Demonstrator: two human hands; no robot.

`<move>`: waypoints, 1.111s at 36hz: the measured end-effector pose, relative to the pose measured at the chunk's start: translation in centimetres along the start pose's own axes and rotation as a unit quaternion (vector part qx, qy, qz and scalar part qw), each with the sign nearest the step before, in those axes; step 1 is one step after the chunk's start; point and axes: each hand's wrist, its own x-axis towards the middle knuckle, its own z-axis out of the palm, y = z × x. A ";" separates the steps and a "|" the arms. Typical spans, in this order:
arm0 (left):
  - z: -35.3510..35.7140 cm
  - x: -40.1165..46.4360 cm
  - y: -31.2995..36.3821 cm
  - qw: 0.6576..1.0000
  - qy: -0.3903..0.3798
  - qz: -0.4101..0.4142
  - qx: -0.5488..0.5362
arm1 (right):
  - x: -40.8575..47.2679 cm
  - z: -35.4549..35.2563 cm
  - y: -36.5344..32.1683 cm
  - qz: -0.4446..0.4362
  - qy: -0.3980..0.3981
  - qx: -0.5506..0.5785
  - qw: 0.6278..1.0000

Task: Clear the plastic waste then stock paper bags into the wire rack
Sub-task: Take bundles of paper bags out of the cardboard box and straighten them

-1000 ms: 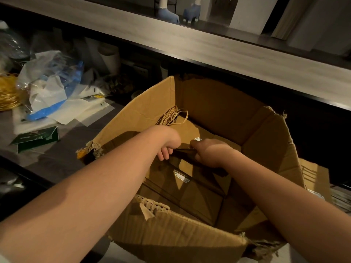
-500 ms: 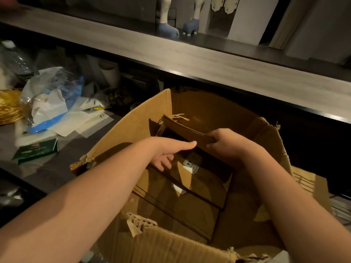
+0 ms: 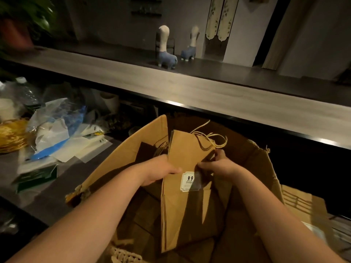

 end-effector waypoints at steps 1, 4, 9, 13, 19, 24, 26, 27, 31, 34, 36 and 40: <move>-0.2 0.1 0.1 1.000 0.001 0.012 0.013 | 0.1 -0.4 0.2 0.008 -0.012 0.073 0.997; -1.0 0.0 0.3 0.999 0.039 0.032 -0.003 | 0.2 -1.1 0.0 -0.009 0.004 0.172 0.985; -2.1 -0.4 0.3 0.985 0.138 0.080 -0.063 | -0.5 -2.6 -1.3 -0.128 0.033 0.347 0.929; -2.0 0.2 -0.1 0.975 0.194 0.071 -0.079 | -0.3 -3.0 -1.6 -0.185 0.066 0.328 0.924; -0.8 1.8 -1.6 0.984 0.177 0.021 0.004 | -0.6 -2.0 -0.7 -0.180 0.069 0.230 0.954; -0.6 2.3 -2.0 0.984 0.177 0.024 0.008 | -0.4 -1.8 -0.4 -0.143 0.088 0.234 0.957; -0.7 2.3 -2.1 0.982 0.186 0.027 -0.002 | -0.2 -1.7 -0.3 -0.150 0.096 0.235 0.956; -0.7 2.4 -2.2 0.980 0.195 0.031 -0.008 | -0.3 -1.6 -0.3 -0.156 0.100 0.236 0.954; -1.1 2.4 -2.2 0.969 0.236 0.071 0.013 | -0.2 -1.4 -0.3 -0.188 0.131 0.247 0.942; -1.6 1.9 -1.1 0.952 0.273 0.133 0.042 | -0.2 -0.5 -0.3 -0.159 0.169 0.274 0.933; -2.0 1.4 -0.3 0.936 0.311 0.157 0.048 | 0.1 0.3 -0.2 -0.125 0.179 0.262 0.940; -2.6 0.9 0.3 0.917 0.349 0.176 0.084 | 0.3 3.3 1.2 -0.102 0.049 -0.024 0.993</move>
